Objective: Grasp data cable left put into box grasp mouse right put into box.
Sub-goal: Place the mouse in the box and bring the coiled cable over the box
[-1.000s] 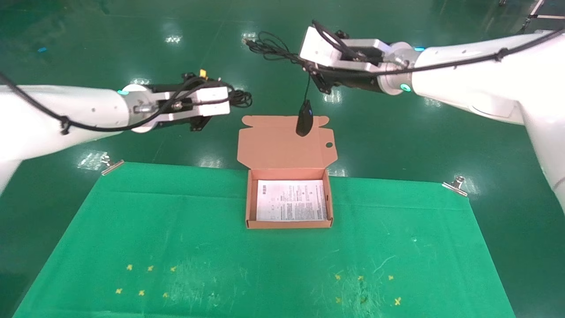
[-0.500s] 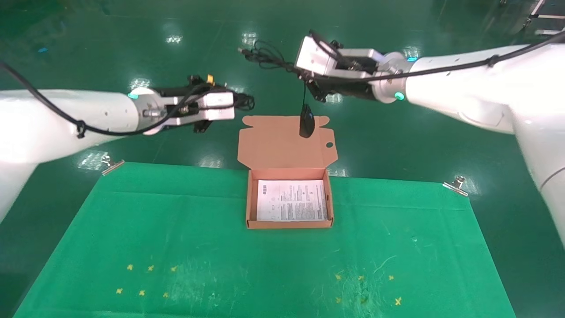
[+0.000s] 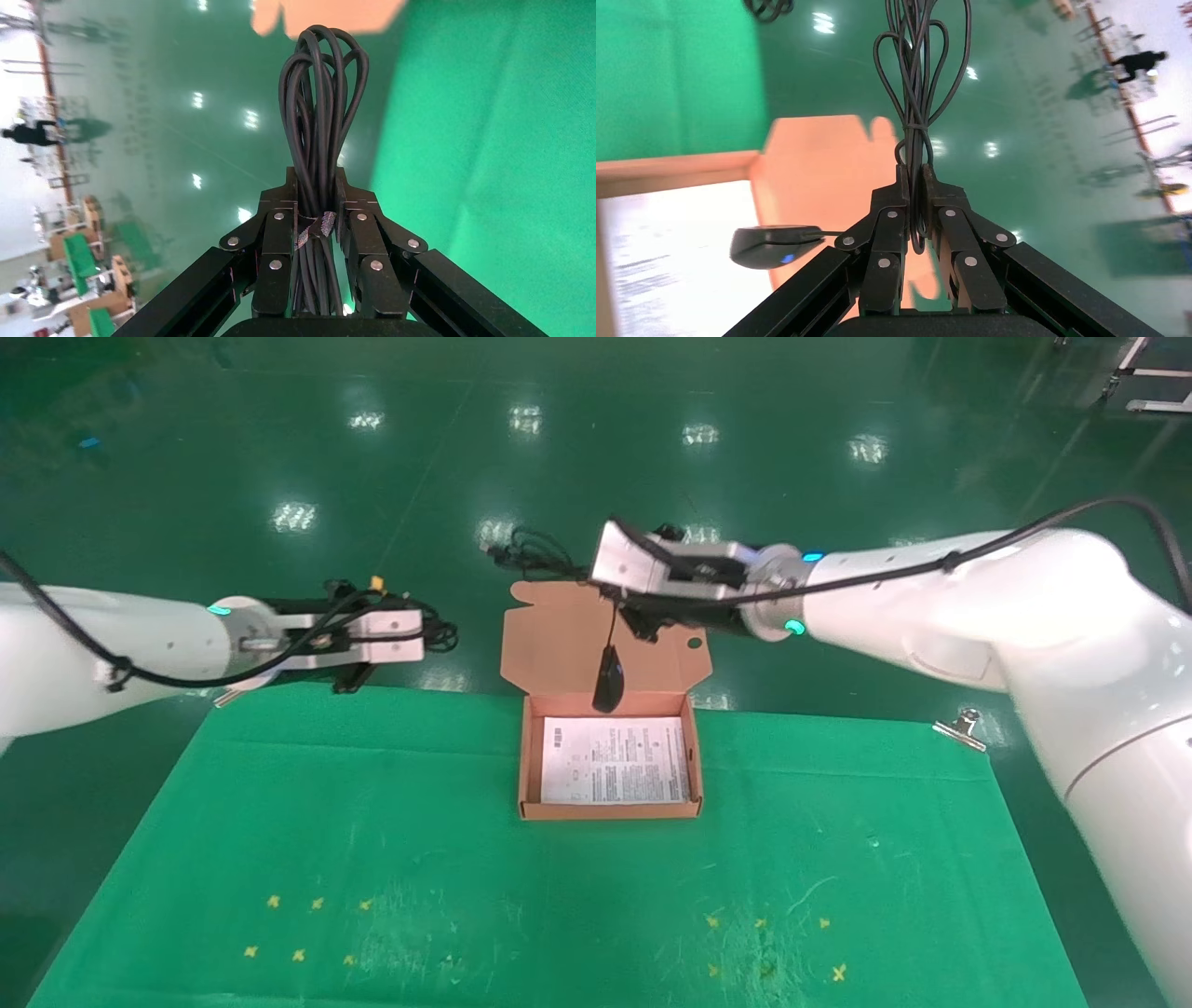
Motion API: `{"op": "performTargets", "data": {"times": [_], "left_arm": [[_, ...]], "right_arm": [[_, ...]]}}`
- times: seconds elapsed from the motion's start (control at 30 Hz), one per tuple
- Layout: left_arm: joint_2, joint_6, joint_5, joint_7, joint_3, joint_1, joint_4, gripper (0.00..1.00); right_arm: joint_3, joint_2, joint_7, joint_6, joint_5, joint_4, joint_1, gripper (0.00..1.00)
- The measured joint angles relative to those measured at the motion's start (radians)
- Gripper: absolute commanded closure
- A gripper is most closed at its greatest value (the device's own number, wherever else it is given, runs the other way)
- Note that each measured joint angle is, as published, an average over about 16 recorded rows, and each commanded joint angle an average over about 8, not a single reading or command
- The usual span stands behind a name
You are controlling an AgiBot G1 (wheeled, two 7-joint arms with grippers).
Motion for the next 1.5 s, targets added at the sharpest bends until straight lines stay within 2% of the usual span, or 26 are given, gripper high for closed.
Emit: {"op": "performTargets", "data": {"times": [0.23,0.57,0.6,0.83,0.87,1.2,1.5], "left_arm": [[-0.041,0.067,0.047,-0.072,0.005,0.017,-0.067,1.00],[-0.053,0.092,0.076,-0.117,0.006,0.029,-0.115,1.00],[-0.054,0.093,0.077,-0.118,0.006,0.029,-0.117,1.00],[-0.055,0.095,0.080,-0.123,0.006,0.031,-0.123,1.00],[-0.055,0.095,0.080,-0.123,0.006,0.031,-0.123,1.00],[-0.027,0.072,0.056,-0.106,0.009,0.043,-0.113,1.00],[0.075,-0.023,-0.020,-0.028,0.016,0.063,-0.019,1.00]], "right_arm": [[-0.107,-0.005,0.067,0.028,0.070,0.021,-0.045,1.00],[-0.248,-0.006,0.227,0.092,0.192,-0.015,-0.097,1.00],[-0.261,-0.006,0.243,0.097,0.202,-0.023,-0.101,0.95],[-0.320,-0.003,0.319,0.116,0.242,-0.066,-0.113,0.07],[-0.325,-0.002,0.325,0.117,0.244,-0.068,-0.114,0.00],[-0.350,0.025,0.348,0.119,0.252,-0.043,-0.120,0.00],[-0.351,0.111,0.362,0.133,0.248,0.023,-0.118,0.00]]}}
